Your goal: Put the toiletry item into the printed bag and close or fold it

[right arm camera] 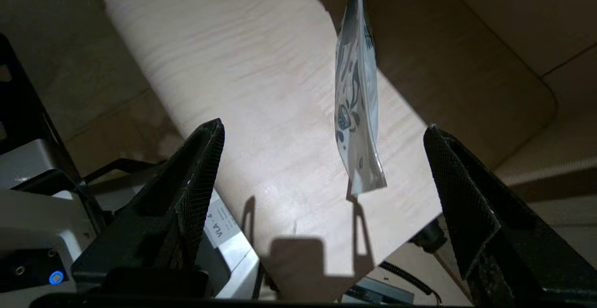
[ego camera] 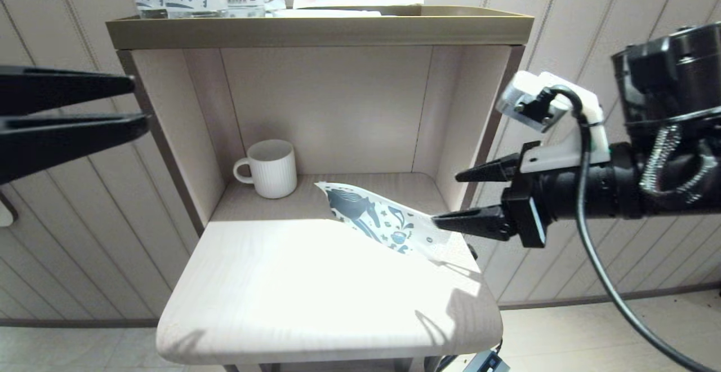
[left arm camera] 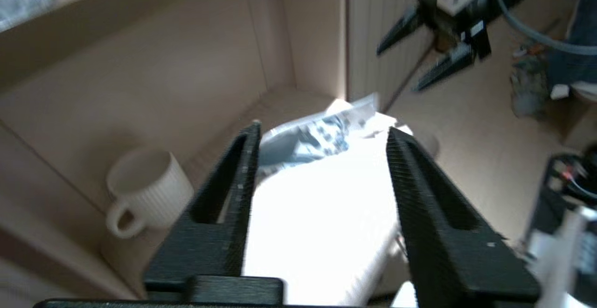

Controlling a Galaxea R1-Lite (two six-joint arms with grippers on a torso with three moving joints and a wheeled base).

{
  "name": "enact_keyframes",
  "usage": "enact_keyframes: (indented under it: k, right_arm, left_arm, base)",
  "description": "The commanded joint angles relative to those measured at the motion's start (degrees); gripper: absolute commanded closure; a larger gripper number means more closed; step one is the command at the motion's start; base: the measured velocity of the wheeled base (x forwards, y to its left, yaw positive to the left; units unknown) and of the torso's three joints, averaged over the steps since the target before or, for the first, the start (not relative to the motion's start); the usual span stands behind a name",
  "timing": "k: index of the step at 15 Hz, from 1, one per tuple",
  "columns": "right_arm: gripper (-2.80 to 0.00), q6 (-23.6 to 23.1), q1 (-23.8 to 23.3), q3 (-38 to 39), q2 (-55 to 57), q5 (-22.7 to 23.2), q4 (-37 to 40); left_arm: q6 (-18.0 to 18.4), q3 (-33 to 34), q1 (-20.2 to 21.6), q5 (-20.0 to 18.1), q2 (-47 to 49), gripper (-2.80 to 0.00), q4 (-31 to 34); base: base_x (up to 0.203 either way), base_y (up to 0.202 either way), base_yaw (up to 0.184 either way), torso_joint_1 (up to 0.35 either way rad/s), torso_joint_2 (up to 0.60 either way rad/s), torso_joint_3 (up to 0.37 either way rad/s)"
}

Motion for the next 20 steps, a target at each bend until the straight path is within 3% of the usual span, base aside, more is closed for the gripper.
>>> enact_keyframes:
  k: [1,3,5,6,8,10,12,13,15,18,20]
  right_arm:
    - [-2.80,0.2,0.7,3.4,-11.0,-3.6,2.5]
    - [-2.80,1.1,0.8,6.0,-20.1,-10.9,5.2]
    - [-2.80,3.7,0.9,10.4,-31.9,-21.7,6.8]
    - [-2.80,4.7,0.7,13.6,-37.0,-26.5,7.2]
    - [-2.80,6.0,-1.6,27.0,-47.1,-37.2,7.8]
    - [-2.80,6.0,-8.0,35.8,-58.6,-44.2,8.1]
    - [-2.80,6.9,-14.7,43.6,-66.6,-49.6,8.4]
    - [-2.80,9.7,-16.6,47.1,-68.1,-51.9,8.2]
    - [-2.80,12.5,-17.4,53.8,-68.2,-49.3,4.7]
    - [-2.80,12.8,-18.2,65.2,-68.1,-46.3,-8.1]
    - [-2.80,11.9,-24.6,66.0,-68.3,-45.7,-9.6]
  left_arm:
    - [0.6,1.7,0.2,1.3,-10.8,0.00,7.0]
    - [0.8,2.4,0.3,10.0,-16.0,0.00,13.8]
    - [-0.1,2.7,0.3,17.4,-22.4,0.00,23.3]
    - [-2.3,3.1,0.5,20.6,-25.3,0.00,26.6]
    - [-9.9,5.4,3.5,27.8,-31.5,0.00,32.0]
    - [-11.3,12.4,9.4,33.0,-36.7,0.00,32.9]
    - [-9.4,21.3,11.8,35.0,-43.5,0.00,31.4]
    - [-8.4,26.1,13.5,35.5,-46.2,0.00,30.1]
    - [-6.6,36.9,15.5,35.8,-50.3,0.00,25.8]
    - [-4.7,53.7,16.4,39.2,-54.0,0.00,13.9]
    - [-4.0,56.2,16.8,41.0,-58.0,0.00,10.3]
  base:
    - [0.000,0.000,0.000,0.000,0.00,0.000]
    - [0.000,0.000,0.000,0.000,0.00,0.000]
    - [0.000,0.000,0.000,0.000,0.00,0.000]
    - [0.000,0.000,0.000,0.000,0.00,0.000]
    - [0.000,0.000,0.000,0.000,0.00,0.000]
    - [0.000,0.000,0.000,0.000,0.00,0.000]
    - [0.000,0.000,0.000,0.000,0.00,0.000]
    - [0.000,0.000,0.000,0.000,0.00,0.000]
    - [0.000,0.000,0.000,0.000,0.00,0.000]
    - [0.000,0.000,0.000,0.000,0.00,0.000]
    - [0.000,0.000,0.000,0.000,0.00,0.000]
